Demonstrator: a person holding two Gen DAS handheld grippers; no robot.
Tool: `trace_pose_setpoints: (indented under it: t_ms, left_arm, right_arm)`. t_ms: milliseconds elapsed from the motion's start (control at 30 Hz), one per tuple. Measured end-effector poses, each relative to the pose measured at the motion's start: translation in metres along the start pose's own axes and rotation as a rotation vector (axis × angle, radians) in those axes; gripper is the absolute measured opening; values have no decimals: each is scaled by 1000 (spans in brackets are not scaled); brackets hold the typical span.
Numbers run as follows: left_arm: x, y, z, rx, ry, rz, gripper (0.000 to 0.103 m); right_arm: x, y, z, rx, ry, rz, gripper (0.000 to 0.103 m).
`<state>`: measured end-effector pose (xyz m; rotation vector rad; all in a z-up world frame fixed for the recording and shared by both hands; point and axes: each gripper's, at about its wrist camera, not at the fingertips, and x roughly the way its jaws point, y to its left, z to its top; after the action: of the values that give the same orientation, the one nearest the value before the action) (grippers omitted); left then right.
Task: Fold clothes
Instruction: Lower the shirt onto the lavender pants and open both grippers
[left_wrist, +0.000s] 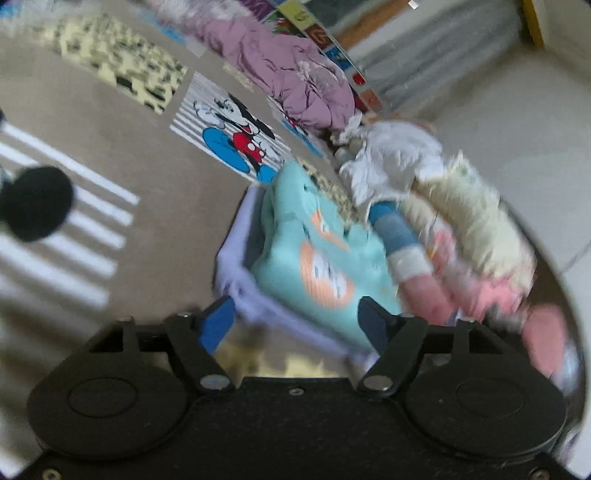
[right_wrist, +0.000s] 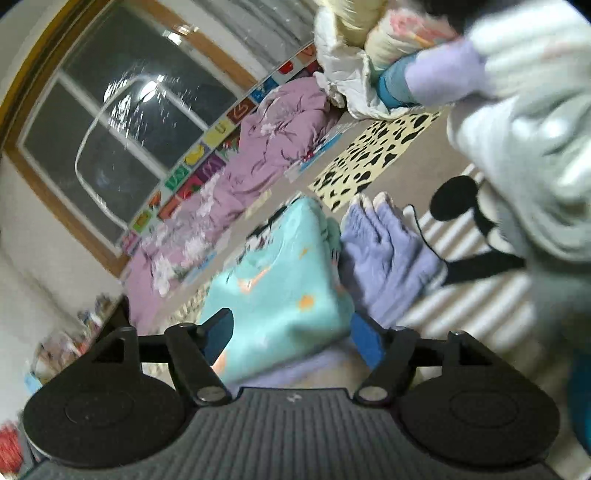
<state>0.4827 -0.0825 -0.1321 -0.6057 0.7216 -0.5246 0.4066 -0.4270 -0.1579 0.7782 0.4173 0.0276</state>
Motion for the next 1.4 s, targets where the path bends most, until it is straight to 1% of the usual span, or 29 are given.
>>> trace_pose_setpoints:
  t_ms: [33, 100, 133, 200, 233, 267, 300, 367, 400, 567, 633, 700, 833, 1100, 1400]
  left_arm:
    - [-8, -11, -5, 57, 2, 36, 79]
    - [-20, -34, -14, 168, 11, 96, 85]
    - [-25, -45, -17, 221, 18, 122, 87]
    - [-38, -70, -23, 327, 8, 183, 91]
    - [-44, -83, -26, 382, -10, 219, 94]
    - [-50, -96, -30, 437, -29, 255, 95]
    - [-54, -105, -32, 477, -45, 290, 101]
    - [-62, -123, -33, 539, -93, 359, 103]
    - [-65, -129, -34, 551, -102, 383, 103]
    - [-81, -142, -29, 549, -92, 397, 103]
    - [-84, -145, -29, 543, -88, 418, 103]
    - [-89, -149, -32, 540, -89, 440, 103]
    - [-99, -157, -39, 540, -97, 450, 103]
    - [-118, -173, -49, 546, -112, 430, 103]
    - [-132, -181, -59, 553, -102, 419, 103]
  right_arm:
    - [-9, 8, -3, -35, 15, -14, 79]
    - [-27, 25, -8, -104, 43, -42, 93]
    - [-36, 33, -9, -139, 47, -72, 95]
    - [-52, 51, -9, -213, 50, -126, 99]
    - [-59, 60, -8, -242, 46, -153, 100]
    - [-67, 68, -9, -265, 40, -170, 103]
    - [-75, 76, -9, -289, 33, -186, 103]
    - [-88, 89, -8, -334, 21, -203, 103]
    - [-94, 95, -8, -357, 15, -211, 103]
    - [-114, 113, -5, -423, 23, -243, 103]
    - [-122, 119, -4, -450, 17, -253, 103]
    - [-126, 123, -4, -456, 13, -261, 103]
    - [-138, 130, -2, -487, 9, -267, 103]
    - [-153, 145, -2, -538, 6, -262, 103]
    - [-171, 150, -5, -538, 8, -253, 103]
